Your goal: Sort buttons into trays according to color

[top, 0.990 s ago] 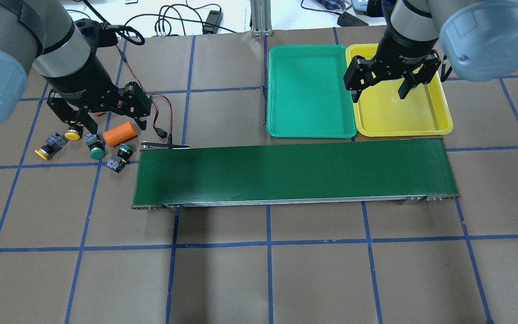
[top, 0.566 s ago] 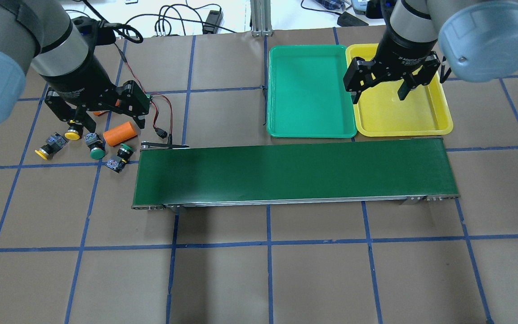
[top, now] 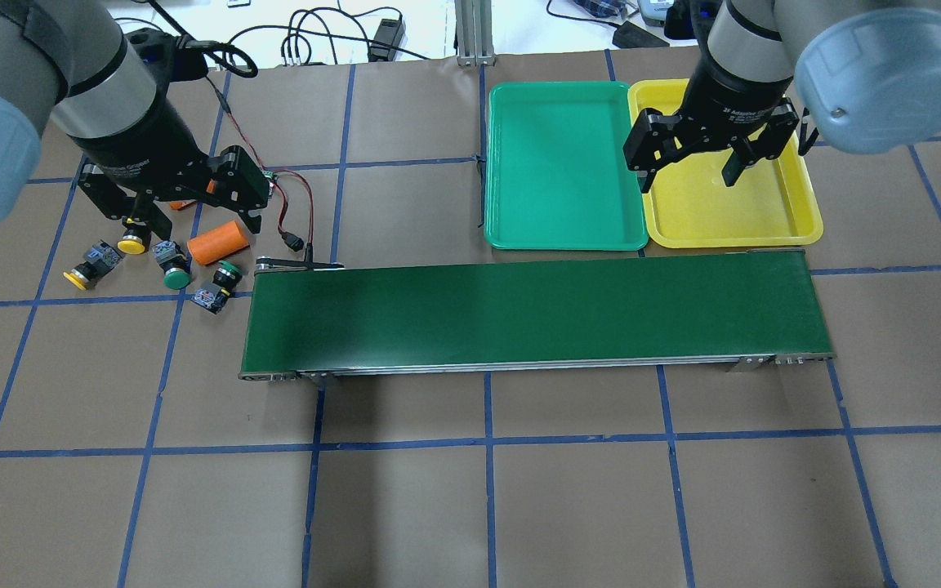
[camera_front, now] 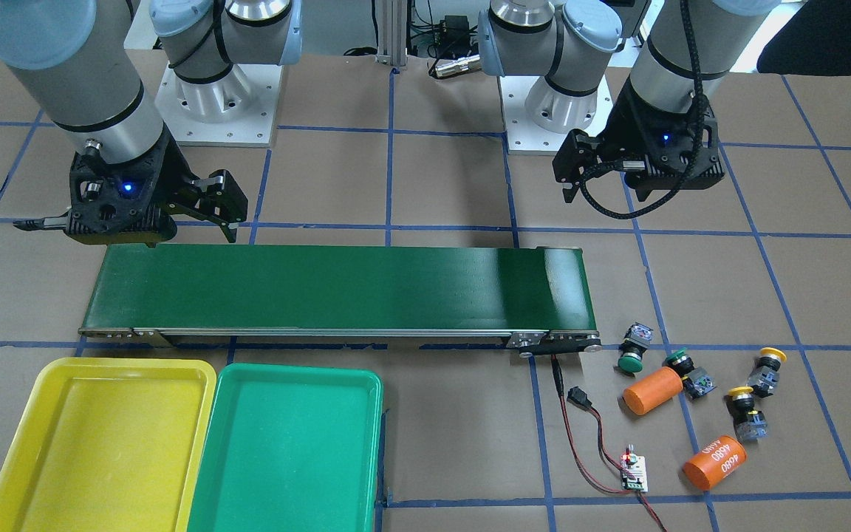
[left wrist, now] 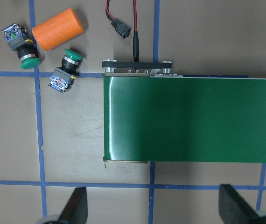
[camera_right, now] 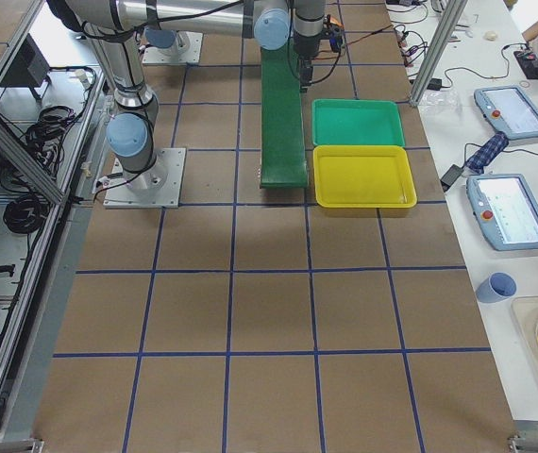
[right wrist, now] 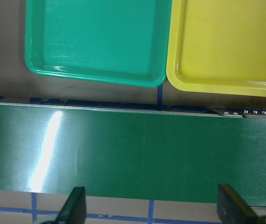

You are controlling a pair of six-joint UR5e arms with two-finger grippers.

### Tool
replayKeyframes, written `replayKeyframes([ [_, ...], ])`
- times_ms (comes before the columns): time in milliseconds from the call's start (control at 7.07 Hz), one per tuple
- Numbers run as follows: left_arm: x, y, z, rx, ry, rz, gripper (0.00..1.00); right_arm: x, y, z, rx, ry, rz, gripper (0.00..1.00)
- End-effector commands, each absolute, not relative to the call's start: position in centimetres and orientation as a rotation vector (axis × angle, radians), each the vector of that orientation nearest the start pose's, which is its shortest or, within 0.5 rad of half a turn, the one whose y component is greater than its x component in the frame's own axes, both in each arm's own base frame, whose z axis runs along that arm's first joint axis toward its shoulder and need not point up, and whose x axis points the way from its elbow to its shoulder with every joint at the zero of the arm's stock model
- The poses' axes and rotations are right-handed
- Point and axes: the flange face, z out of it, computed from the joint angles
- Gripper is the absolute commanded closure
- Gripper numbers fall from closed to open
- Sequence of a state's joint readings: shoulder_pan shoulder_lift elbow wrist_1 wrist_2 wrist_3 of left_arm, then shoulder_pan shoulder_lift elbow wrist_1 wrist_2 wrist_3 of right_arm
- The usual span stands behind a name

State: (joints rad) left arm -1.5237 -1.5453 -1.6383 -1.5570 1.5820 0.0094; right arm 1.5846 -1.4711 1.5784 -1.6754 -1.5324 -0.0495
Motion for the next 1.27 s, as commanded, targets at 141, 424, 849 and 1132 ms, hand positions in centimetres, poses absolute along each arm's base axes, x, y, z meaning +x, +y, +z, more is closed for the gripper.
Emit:
replayKeyframes([
  [141,-8.7,-49.0,46.7,-0.126,3.128,0.044,0.00,14.4,-53.0,44.4,-0.098,3.102,-0.001,0.00],
  [424,-2.5,-52.8,44.2,-0.321,3.117,-0.022,0.00,14.4,-53.0,44.4,-0.098,3.102,-0.001,0.00],
  [849,3.7,-59.2,37.7,-0.446,3.088,-0.124,0.00,14.4,-53.0,44.4,-0.098,3.102,-0.001,0.00],
  [1132,5.6,-64.3,30.8,-0.456,3.068,-0.214,0.00,14.5,-53.0,44.4,-0.100,3.100,-0.001,0.00],
])
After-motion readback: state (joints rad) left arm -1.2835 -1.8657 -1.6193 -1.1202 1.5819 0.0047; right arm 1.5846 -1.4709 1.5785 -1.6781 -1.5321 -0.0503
